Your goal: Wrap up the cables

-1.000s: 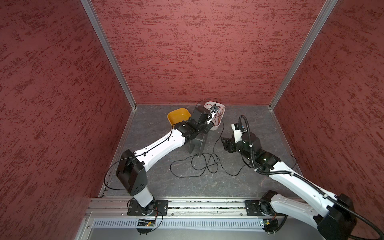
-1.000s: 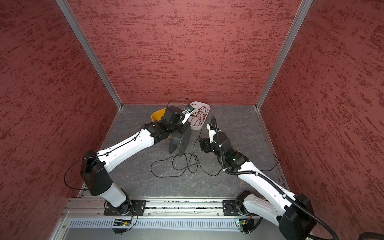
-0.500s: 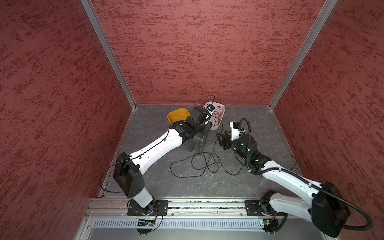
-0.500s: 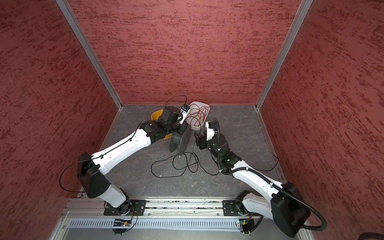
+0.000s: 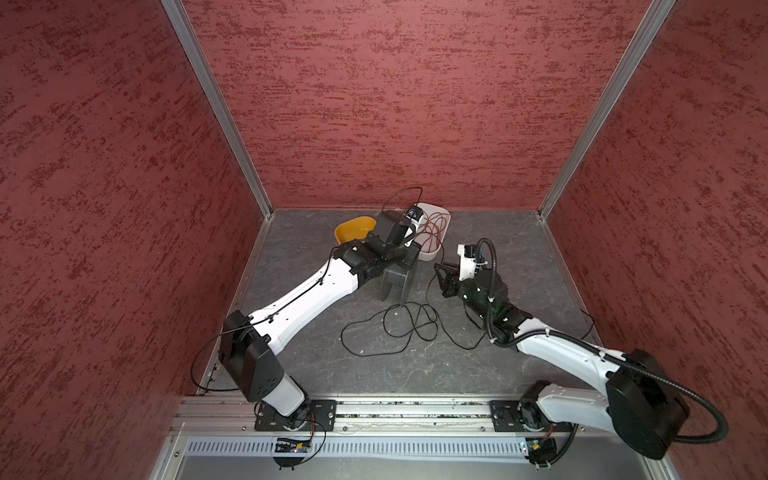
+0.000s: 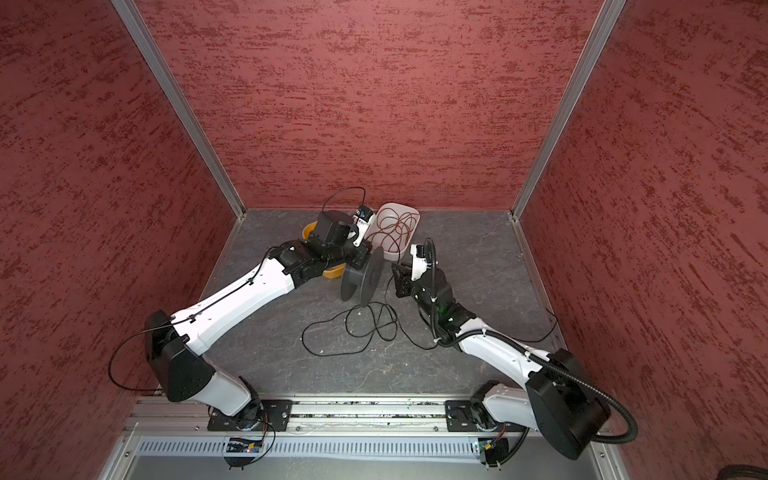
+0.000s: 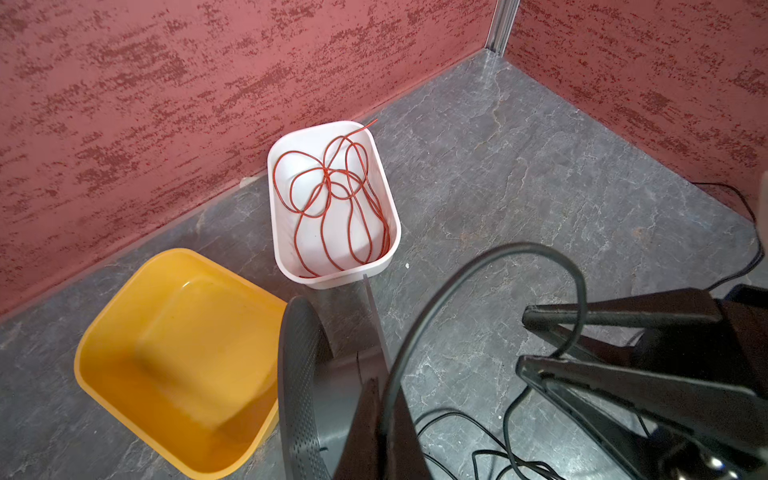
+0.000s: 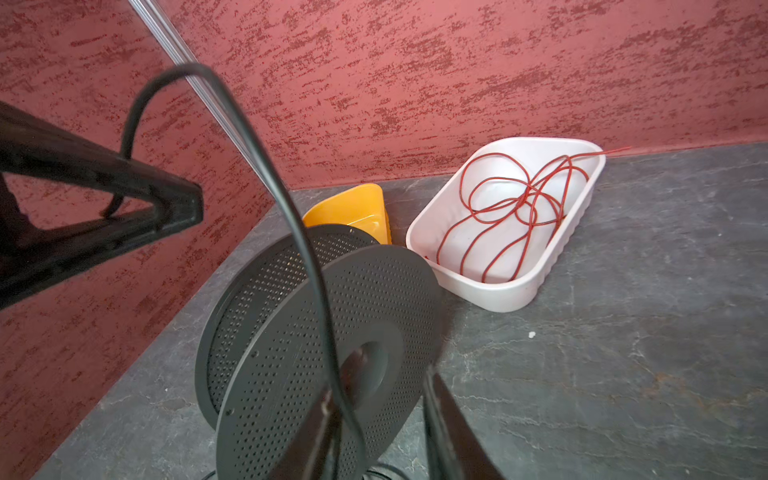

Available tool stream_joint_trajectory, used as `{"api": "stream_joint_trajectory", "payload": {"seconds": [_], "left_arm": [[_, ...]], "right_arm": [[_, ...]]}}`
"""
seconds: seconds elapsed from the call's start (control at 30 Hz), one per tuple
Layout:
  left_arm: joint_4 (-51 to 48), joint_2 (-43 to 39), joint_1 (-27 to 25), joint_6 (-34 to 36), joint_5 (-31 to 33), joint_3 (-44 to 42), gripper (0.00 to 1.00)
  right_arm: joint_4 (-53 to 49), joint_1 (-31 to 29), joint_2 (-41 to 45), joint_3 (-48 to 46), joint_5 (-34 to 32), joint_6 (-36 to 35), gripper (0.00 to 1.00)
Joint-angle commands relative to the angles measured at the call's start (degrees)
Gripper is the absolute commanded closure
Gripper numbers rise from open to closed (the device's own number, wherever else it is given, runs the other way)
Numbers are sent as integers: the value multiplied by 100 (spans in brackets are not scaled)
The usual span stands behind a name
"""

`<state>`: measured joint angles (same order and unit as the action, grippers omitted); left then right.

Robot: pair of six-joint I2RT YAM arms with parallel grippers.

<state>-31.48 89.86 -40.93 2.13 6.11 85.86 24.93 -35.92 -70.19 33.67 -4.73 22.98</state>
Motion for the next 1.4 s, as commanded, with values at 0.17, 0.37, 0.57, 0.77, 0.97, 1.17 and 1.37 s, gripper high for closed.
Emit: {"api": "stream_joint_trajectory", "payload": {"seconds": [0.17,0.37,0.57,0.77,0.97,1.17,1.37], "left_arm": [[82,-375,279,-495,-818,-324,100],[41,-469,283,-501,-866,-329,100],[-1,-511,278,-514,-865,-373,100],[56,-593,279,-545,-915,-518,100],[54,-645,313,-604,-996,-575,100],[98,-765,399,-668,-1161,-717,100],[160,-860,577,-800,-1408,-899,92]], "right_arm": [[219,-37,136,-39,253,-135,73],[351,-37,-234,103,547,-171,60],[574,-37,-443,210,861,-170,59],[666,-38,-585,301,790,-119,74],[660,-38,-595,345,772,-169,86],[220,-32,-344,399,633,-314,100],[-1193,-29,-85,955,654,-834,100]]}}
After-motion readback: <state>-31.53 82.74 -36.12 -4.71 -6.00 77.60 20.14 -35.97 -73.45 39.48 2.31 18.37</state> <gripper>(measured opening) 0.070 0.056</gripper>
